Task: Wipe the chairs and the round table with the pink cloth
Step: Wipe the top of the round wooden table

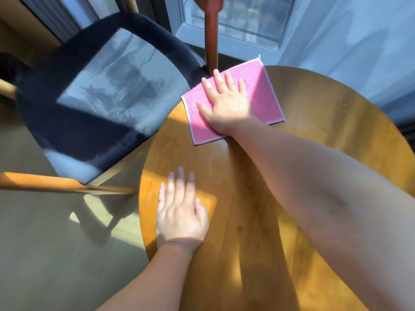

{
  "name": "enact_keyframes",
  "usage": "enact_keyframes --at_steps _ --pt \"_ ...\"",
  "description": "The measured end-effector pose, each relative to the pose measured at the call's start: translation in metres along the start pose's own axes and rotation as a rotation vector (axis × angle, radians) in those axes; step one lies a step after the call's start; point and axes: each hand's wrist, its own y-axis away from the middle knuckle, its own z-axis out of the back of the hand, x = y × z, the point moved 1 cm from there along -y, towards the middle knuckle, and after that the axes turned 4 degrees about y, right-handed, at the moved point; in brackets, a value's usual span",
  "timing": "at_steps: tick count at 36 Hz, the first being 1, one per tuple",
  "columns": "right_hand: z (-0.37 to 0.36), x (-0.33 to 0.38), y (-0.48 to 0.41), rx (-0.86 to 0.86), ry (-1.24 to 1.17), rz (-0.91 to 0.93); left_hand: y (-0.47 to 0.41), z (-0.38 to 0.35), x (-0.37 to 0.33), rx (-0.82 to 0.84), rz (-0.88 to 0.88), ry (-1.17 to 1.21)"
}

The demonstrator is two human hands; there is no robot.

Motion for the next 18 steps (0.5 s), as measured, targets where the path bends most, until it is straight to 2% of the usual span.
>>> enact_keyframes --at_steps 6,11,18 --pt "-0.005 -0.03 0.006 -0.067 -0.115 -0.11 0.001 -0.001 0.0 -0.032 -0.007 0.012" --pt "-0.002 -0.074 0.034 -0.01 -0.046 -0.146 0.004 -0.002 0.0 -0.038 -0.006 -0.001" --pt "-0.01 -0.113 0.13 0.052 -0.045 -0.342 0.004 -0.003 0.001 -0.02 -0.005 -0.049"
